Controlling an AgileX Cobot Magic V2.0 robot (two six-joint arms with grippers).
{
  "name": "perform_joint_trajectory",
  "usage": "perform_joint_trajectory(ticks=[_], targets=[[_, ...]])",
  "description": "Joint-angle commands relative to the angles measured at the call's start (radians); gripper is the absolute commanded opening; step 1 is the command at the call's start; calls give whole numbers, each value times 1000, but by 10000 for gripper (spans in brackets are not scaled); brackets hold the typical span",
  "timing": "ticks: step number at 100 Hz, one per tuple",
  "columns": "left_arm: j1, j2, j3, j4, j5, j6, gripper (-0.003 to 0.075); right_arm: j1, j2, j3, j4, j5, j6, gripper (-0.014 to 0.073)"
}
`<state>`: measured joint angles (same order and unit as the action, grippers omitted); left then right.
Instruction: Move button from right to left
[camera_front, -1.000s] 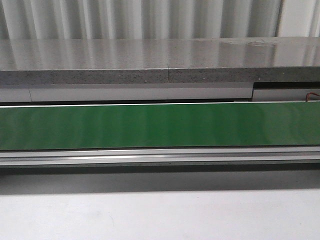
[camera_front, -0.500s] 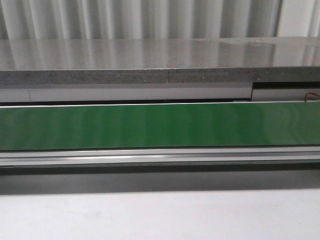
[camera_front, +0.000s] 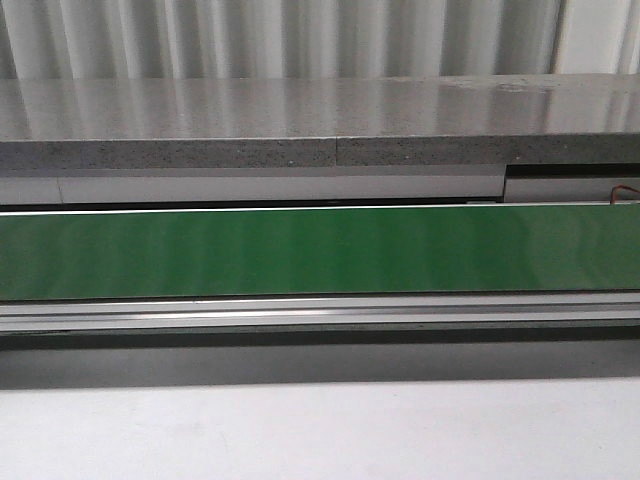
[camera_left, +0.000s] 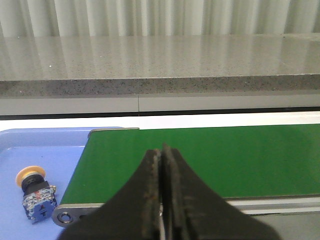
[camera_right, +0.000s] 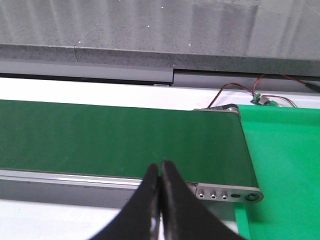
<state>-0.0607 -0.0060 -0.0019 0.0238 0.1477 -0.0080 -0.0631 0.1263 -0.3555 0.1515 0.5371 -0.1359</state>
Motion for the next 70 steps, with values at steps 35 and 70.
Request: perform_joint_trajectory(ticks=[35, 70], targets=[[1, -34, 26, -2, -75, 1, -20, 1, 13, -25, 8, -78, -5, -67], [1, -34, 26, -2, -75, 1, -20, -6, 13, 61, -76, -313, 79, -67]])
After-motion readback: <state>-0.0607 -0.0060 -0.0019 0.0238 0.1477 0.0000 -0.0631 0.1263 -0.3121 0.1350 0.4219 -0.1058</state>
